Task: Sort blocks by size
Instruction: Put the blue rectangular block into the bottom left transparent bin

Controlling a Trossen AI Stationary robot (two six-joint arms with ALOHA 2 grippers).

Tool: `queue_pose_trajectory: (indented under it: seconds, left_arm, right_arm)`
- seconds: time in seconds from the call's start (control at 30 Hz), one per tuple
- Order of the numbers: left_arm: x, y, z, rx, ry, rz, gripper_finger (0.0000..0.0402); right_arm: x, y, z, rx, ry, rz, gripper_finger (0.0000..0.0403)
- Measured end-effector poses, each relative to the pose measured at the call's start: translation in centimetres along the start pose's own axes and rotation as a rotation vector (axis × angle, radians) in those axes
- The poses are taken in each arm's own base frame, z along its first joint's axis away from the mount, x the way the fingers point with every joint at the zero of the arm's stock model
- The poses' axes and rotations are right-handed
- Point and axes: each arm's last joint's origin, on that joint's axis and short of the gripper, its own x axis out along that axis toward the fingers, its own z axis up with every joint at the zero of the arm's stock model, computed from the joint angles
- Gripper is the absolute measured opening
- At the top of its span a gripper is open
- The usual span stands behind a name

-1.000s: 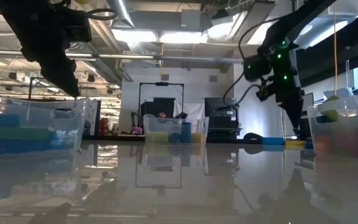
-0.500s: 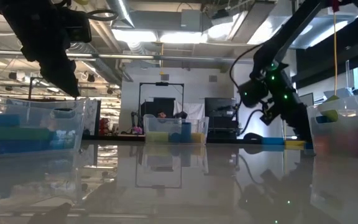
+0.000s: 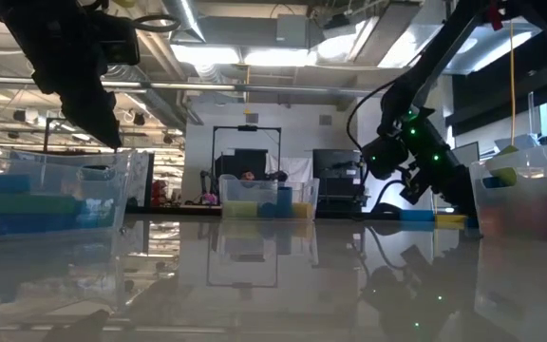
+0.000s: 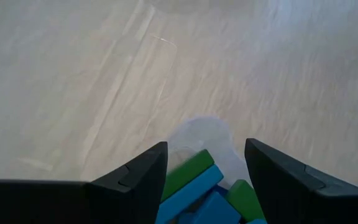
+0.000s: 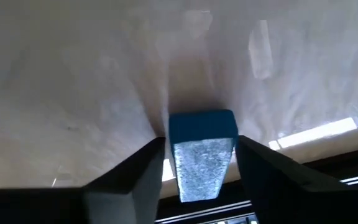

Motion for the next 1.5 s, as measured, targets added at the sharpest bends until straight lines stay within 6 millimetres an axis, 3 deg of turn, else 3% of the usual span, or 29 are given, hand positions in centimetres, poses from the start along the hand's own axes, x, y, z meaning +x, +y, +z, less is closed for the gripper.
queue_pose_trajectory:
  seconds: [0.17, 0.47, 0.83, 1.0, 1.23, 1.5]
  left_arm:
    - [0.0, 0.0, 0.0, 0.006, -0.002, -0.001, 0.0210]
    - [0.0, 0.0, 0.1, 0.026, -0.006, -0.003, 0.0210]
    - [-0.4, 0.1, 0.1, 0.023, -0.014, -0.009, 0.0210]
    - [-2.2, 0.4, 0.2, -0.001, -0.074, -0.049, 0.0210]
    - [-4.6, 1.2, 0.1, -0.027, -0.150, -0.099, 0.0210]
    - [-5.3, 1.4, 0.2, -0.032, -0.189, -0.102, 0.0210]
  right_arm:
    - [0.0, 0.0, 0.0, -0.004, -0.002, 0.004, 0.0125]
    - [-1.1, -0.1, -0.7, -0.004, -0.062, -0.009, 0.0125]
    - [-5.6, 0.6, -3.3, 0.040, -0.347, -0.004, 0.0127]
    - [-7.8, 2.5, -3.2, 0.021, -0.561, 0.027, 0.0127]
    - [-10.6, 7.0, -1.1, -0.114, -0.902, 0.112, 0.0128]
    - [-16.0, 15.1, 0.3, -0.358, -1.481, 0.255, 0.0128]
